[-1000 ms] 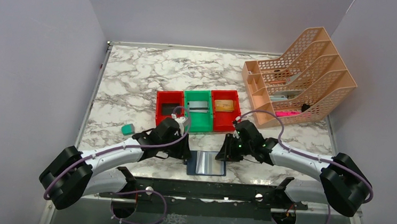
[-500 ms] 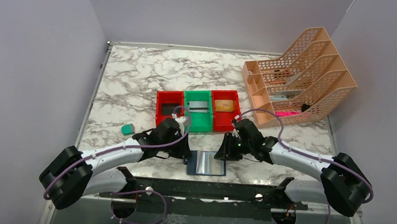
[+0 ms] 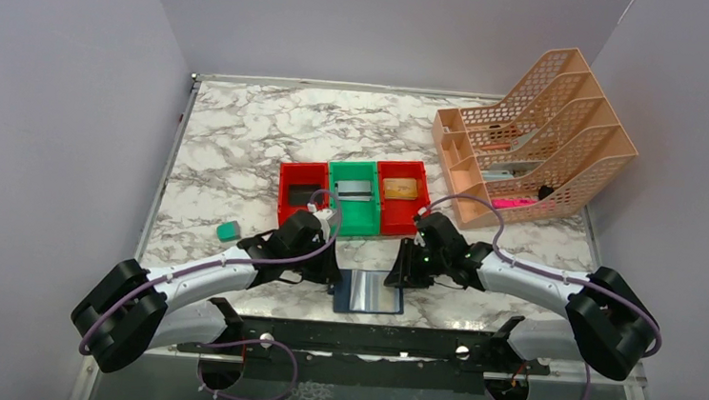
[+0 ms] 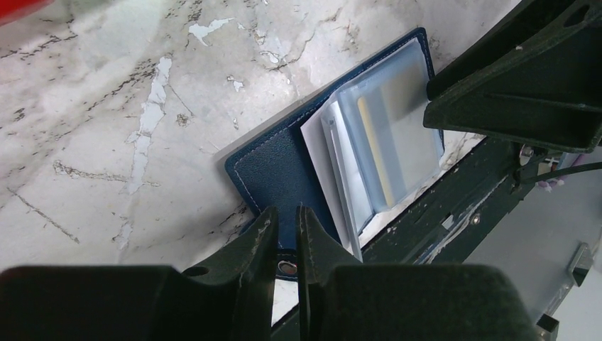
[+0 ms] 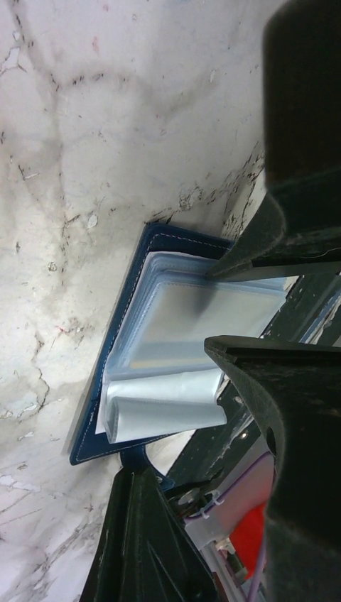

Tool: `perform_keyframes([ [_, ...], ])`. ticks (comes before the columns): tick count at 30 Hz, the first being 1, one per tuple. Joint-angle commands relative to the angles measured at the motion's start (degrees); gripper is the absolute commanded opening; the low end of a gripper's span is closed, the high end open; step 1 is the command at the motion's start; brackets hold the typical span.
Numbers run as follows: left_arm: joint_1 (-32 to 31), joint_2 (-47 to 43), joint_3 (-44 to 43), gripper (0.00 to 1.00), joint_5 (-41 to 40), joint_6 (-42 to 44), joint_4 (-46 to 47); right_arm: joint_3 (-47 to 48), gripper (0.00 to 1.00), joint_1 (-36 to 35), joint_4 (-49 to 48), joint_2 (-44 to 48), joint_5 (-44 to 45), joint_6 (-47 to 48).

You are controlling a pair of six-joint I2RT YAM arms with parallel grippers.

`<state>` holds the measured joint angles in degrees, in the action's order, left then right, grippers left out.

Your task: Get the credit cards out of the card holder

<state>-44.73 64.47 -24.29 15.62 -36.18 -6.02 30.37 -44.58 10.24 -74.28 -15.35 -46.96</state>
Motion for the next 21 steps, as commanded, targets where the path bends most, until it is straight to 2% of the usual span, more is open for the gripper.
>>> perform_keyframes([
  [1,-0.35,0.15,0.08,0.18,1.86,-0.16,1.84,1.3,0.38,-0.29,-1.21,-0.86,-0.88,0.32],
  [13,-0.42,0.14,0.07,0.09,1.97,-0.4,2.54,2.58,0.25,-0.4,-1.22,0.54,-2.57,1.35],
  [17,-0.45,0.07,0.17,0.08,1.96,-0.55,2.69,2.31,0.25,-0.42,-2.58,-0.16,-4.19,1.04],
  [21,-0.45,-0.24,0.37,0.07,1.96,-0.64,2.72,3.03,0.3,-0.51,1.38,0.15,1.0,1.21],
])
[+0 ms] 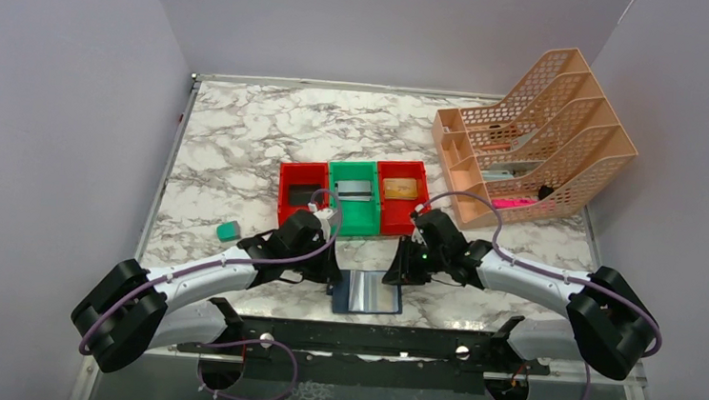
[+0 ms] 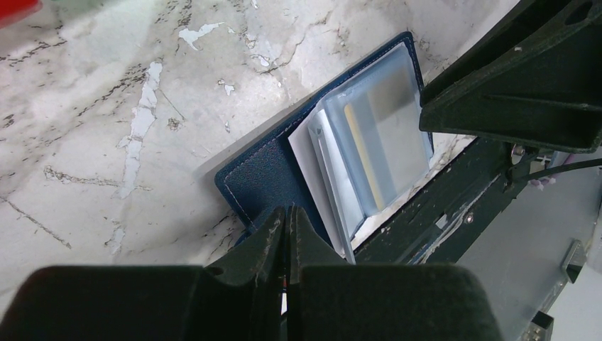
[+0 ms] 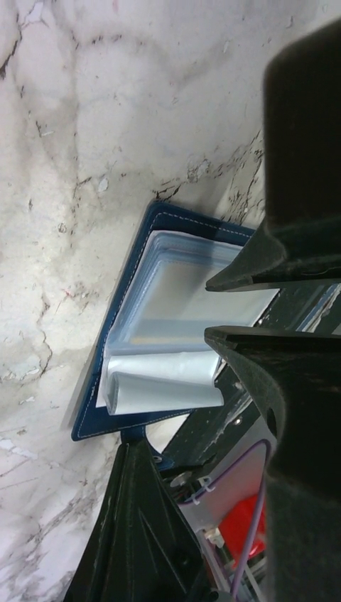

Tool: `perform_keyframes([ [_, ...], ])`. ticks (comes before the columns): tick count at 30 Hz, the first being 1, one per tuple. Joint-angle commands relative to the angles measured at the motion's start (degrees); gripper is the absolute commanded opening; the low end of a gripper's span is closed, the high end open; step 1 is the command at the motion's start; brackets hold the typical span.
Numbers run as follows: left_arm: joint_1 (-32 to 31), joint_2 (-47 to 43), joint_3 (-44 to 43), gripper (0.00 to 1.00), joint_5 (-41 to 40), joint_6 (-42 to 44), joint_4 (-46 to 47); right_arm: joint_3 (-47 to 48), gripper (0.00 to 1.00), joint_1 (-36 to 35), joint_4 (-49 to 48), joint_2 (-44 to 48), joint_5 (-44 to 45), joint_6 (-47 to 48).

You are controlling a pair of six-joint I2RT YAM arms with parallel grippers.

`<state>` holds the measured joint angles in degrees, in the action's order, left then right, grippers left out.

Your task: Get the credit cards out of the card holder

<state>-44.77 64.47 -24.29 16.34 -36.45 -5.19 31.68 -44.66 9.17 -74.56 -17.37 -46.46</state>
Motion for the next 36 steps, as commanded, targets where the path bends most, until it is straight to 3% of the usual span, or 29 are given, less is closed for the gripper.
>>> perform_keyframes([
  [1,-0.4,-0.25,0.39,0.07,1.24,-0.42,1.89,1.86,0.32,-0.42,3.3,0.81,4.12,0.89],
  [10,-0.47,-0.35,0.48,0.02,1.15,-0.64,2.11,1.49,0.35,-0.42,2.26,-1.24,1.81,2.16],
  [22,-0.66,0.57,0.17,0.0,1.38,-0.86,2.82,1.89,0.17,-0.95,-1.43,-0.65,-1.16,3.06],
  [28,-0.75,0.75,0.24,0.0,1.34,-0.94,3.21,1.77,0.18,-1.04,-4.33,-1.64,-5.08,2.85],
  [31,-0.83,0.7,0.21,0.0,1.33,-0.83,3.06,2.73,0.24,-1.07,0.06,-1.7,0.59,2.66],
  [32,-0.84,0.54,0.26,0.02,1.24,-0.82,2.91,3.01,0.25,-1.04,1.47,-1.53,2.33,3.11],
  [36,-0.82,-0.96,-0.44,0.29,-1.7,-0.32,-1.37,3.48,0.32,-1.04,3.66,-0.34,4.61,4.08],
])
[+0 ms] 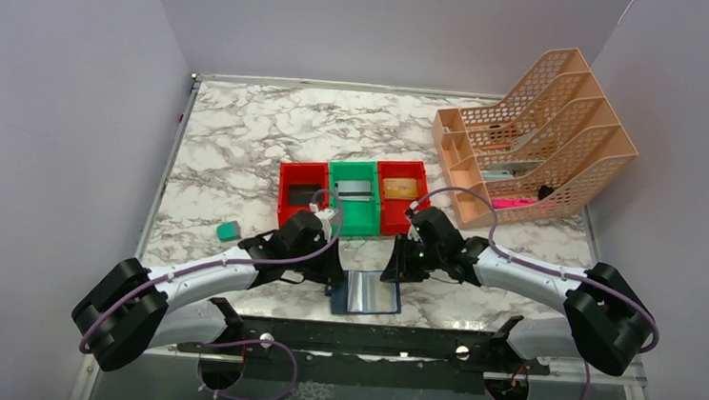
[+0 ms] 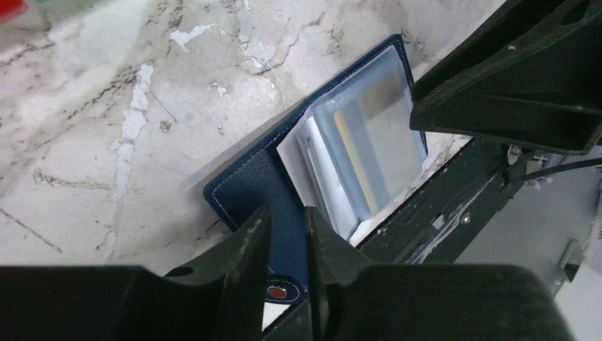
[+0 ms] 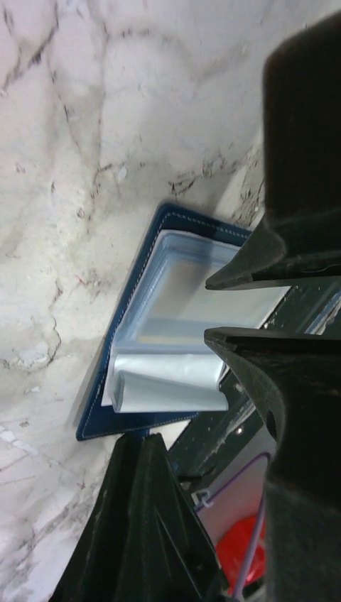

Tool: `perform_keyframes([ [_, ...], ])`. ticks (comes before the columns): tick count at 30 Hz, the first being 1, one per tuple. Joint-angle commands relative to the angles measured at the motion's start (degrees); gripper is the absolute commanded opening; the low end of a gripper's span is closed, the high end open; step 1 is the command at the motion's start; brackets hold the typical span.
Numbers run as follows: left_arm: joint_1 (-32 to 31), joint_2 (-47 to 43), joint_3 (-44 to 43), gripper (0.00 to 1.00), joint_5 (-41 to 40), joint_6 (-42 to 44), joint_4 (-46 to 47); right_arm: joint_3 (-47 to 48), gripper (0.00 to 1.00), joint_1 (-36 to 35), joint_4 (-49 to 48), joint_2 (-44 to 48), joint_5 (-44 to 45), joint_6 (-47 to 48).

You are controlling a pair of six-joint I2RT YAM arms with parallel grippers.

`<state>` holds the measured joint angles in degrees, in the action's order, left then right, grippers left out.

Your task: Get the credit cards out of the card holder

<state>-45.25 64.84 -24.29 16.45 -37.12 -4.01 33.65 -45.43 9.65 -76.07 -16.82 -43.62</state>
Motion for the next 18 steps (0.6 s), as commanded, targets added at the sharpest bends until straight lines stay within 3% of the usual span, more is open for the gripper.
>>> perform_keyframes([
  [1,-0.3,-2.02,-0.68,0.35,-2.76,0.33,-3.83,1.4,0.34,-0.32,3.15,1.45,4.07,1.33],
  [4,-0.32,-4.69,-0.47,0.53,-5.99,-0.78,-6.76,1.06,0.36,-0.29,3.01,1.67,4.12,1.33],
  [7,-0.29,-7.22,0.67,0.62,-7.85,-2.3,-8.2,1.21,0.36,-0.36,3.26,1.07,4.33,1.43],
  [11,-0.33,-7.82,2.36,0.67,-7.77,-3.42,-7.52,0.79,0.37,-0.28,2.26,0.5,3.65,1.34],
  [18,-0.36,-1.87,3.58,0.65,-4.09,-3.47,-0.74,0.0,0.37,-0.27,0.28,-0.73,1.94,0.61],
])
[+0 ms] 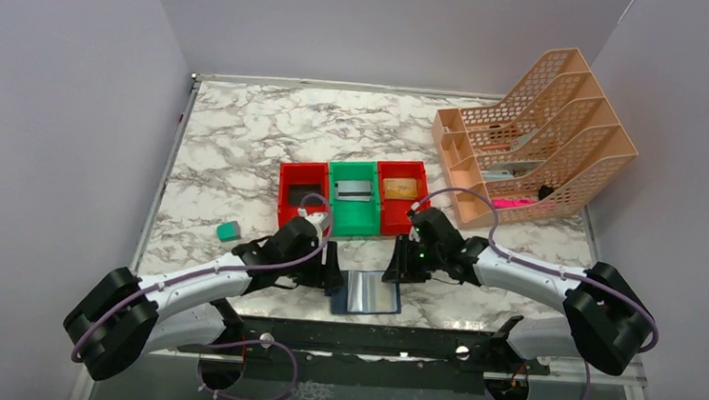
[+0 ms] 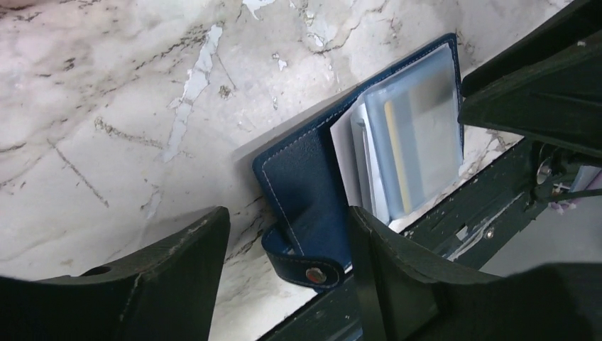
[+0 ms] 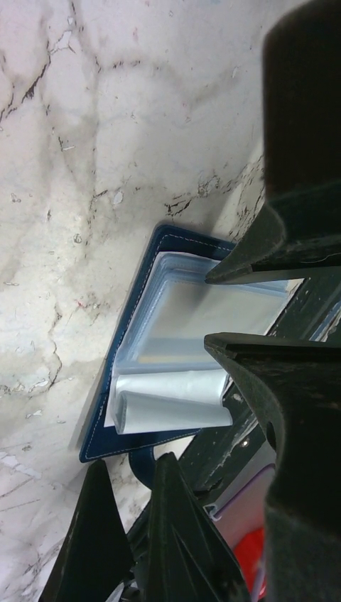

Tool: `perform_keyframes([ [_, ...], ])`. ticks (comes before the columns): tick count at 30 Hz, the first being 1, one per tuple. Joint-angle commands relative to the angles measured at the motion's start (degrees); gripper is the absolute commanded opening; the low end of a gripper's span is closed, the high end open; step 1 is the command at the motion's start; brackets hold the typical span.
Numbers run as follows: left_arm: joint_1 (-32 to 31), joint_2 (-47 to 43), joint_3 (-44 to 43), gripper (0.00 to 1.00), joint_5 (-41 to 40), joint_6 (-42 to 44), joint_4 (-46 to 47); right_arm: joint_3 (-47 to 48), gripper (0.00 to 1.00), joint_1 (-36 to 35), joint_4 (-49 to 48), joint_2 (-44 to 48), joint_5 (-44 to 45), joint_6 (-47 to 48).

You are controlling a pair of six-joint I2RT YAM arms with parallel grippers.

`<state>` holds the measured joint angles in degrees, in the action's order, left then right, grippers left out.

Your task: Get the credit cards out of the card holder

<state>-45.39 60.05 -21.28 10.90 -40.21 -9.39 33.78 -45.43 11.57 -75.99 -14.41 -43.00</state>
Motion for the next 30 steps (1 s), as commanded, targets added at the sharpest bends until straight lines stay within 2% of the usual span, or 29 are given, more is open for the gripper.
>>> perform_keyframes([
  [1,-0.21,3.64,0.51,0.63,1.65,-0.47,5.66,-0.33,0.37,-0.27,-1.86,-0.97,-0.59,-0.22],
  [5,-0.44,5.76,0.67,0.56,2.17,-0.57,7.47,-0.98,0.33,-0.22,-3.02,-1.45,-2.02,-1.47],
  [11,-0.66,6.15,2.14,0.4,2.63,-1.0,8.94,-1.74,0.31,-0.28,-5.59,-1.32,-4.34,-2.28],
  [17,-0.66,6.52,2.47,0.28,2.92,-1.06,9.67,-0.73,0.31,-0.32,-4.57,-2.4,-4.15,-1.87],
  [25,-0.66,6.48,2.38,0.1,2.05,-1.28,9.86,1.76,0.38,-0.25,6.94,3.6,8.18,0.05],
  [30,-0.66,6.35,2.13,0.03,1.94,-1.26,9.83,1.06,0.38,-0.27,6.4,2.23,6.98,-0.24],
])
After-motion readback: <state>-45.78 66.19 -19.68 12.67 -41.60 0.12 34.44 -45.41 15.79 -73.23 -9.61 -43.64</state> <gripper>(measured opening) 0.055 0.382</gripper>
